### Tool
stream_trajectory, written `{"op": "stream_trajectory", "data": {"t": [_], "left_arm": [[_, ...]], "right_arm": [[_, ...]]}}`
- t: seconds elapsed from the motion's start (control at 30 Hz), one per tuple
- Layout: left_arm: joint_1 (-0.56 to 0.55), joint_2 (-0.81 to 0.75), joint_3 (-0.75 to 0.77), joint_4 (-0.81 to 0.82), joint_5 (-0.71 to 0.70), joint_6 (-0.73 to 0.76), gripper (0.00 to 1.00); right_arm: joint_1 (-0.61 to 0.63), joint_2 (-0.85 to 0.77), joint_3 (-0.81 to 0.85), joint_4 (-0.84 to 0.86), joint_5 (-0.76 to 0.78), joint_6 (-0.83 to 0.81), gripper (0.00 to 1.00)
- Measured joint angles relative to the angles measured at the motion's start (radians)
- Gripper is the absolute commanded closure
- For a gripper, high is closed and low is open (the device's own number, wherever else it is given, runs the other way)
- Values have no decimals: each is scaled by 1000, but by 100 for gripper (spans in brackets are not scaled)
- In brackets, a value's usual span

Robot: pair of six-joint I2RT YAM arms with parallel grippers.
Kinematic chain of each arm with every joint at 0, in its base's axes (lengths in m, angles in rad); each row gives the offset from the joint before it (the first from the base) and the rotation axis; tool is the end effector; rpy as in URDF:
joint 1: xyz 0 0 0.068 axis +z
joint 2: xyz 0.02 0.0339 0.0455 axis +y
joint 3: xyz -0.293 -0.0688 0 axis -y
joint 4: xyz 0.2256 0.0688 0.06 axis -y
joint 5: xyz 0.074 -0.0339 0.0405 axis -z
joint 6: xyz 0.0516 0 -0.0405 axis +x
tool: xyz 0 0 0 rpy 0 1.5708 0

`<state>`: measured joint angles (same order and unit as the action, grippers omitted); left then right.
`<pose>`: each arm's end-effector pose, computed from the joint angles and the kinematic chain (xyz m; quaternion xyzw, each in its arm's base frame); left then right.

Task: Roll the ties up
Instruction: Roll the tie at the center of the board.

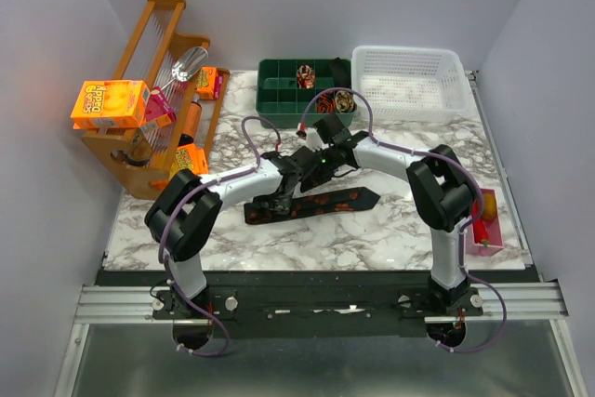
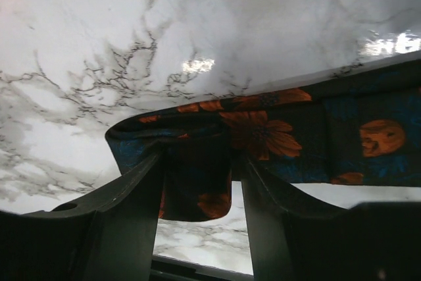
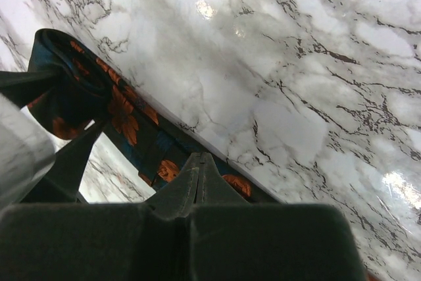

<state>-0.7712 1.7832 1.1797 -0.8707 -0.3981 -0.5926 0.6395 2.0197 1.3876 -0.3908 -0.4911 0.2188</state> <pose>0.2386 -0.2040 0.2003 0.0778 0.9761 0.1235 0.1612 0.3280 0.2743 0.1906 -0.2593 0.8995 0.3220 0.1412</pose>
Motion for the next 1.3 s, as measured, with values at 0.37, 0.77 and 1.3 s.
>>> {"op": "stream_trajectory", "data": {"t": [0.37, 0.77, 1.3], "left_arm": [[-1, -66, -54, 93, 74, -64, 28], [51, -257, -85, 125, 98, -75, 16], [539, -699, -568, 436, 583, -105, 9]], "right_arm": [[0, 0, 0, -1, 0, -3, 99], [32, -32, 1, -16, -3, -3, 100], [212, -15, 152, -23, -61, 5, 99]]}}
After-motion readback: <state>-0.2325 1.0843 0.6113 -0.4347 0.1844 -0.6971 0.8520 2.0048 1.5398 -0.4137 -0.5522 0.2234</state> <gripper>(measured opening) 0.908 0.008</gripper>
